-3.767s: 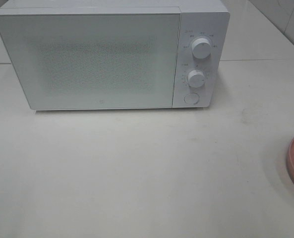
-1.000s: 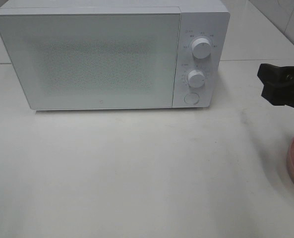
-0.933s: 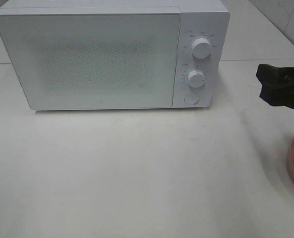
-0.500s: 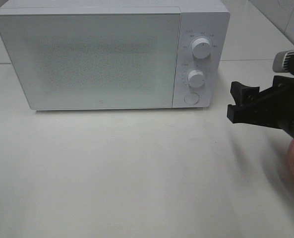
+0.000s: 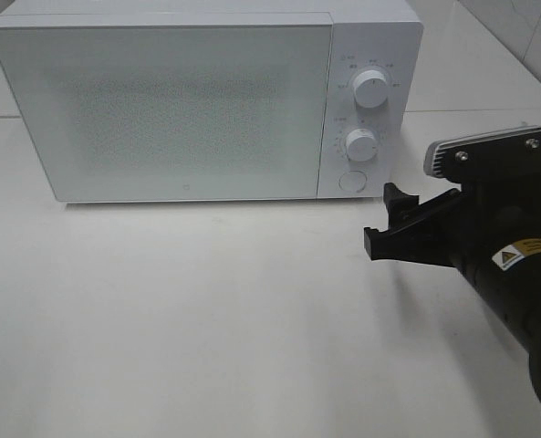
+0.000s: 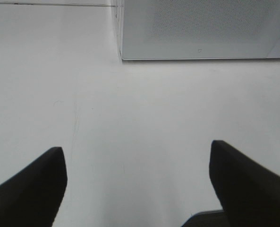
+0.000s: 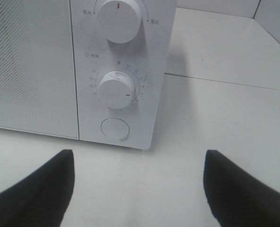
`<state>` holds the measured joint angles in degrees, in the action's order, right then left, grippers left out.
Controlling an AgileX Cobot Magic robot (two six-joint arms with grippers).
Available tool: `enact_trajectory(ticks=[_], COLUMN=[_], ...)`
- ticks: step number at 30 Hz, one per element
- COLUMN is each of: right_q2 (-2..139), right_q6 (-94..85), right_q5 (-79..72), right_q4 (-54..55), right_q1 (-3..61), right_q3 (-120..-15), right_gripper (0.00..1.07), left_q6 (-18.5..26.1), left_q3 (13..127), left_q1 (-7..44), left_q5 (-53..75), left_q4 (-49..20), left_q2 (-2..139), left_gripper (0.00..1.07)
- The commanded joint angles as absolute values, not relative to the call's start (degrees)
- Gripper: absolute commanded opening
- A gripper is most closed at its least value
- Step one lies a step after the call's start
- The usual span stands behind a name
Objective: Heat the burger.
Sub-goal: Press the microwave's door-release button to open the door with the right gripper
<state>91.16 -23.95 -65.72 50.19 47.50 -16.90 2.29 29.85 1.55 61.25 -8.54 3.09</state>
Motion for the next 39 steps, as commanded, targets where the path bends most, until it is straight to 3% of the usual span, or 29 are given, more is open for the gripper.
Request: enact_trajectory(ticks=[1, 28, 39], right_q2=[94.37, 104.68, 104.68], right_q6=[-24.35, -19.02, 9.17], right_q5=[-66.69, -67.84, -68.01], right_q4=[52.54, 52.94, 52.94], right_q1=[48.93, 48.93, 48.93], right_q3=[-19.54, -26.59, -26.59], right_gripper=[0.74, 0.74, 0.69], left_q6=[2.35, 2.35, 2.35], left_q3=[29.68, 29.68, 29.68], left_q1=[1.78, 1.78, 1.78], left_q5=[61.36, 61.36, 61.36], left_q4=[-8.65, -8.65, -8.65], left_q2=[3.15, 3.15, 3.15], left_gripper=[0.78, 0.78, 0.78])
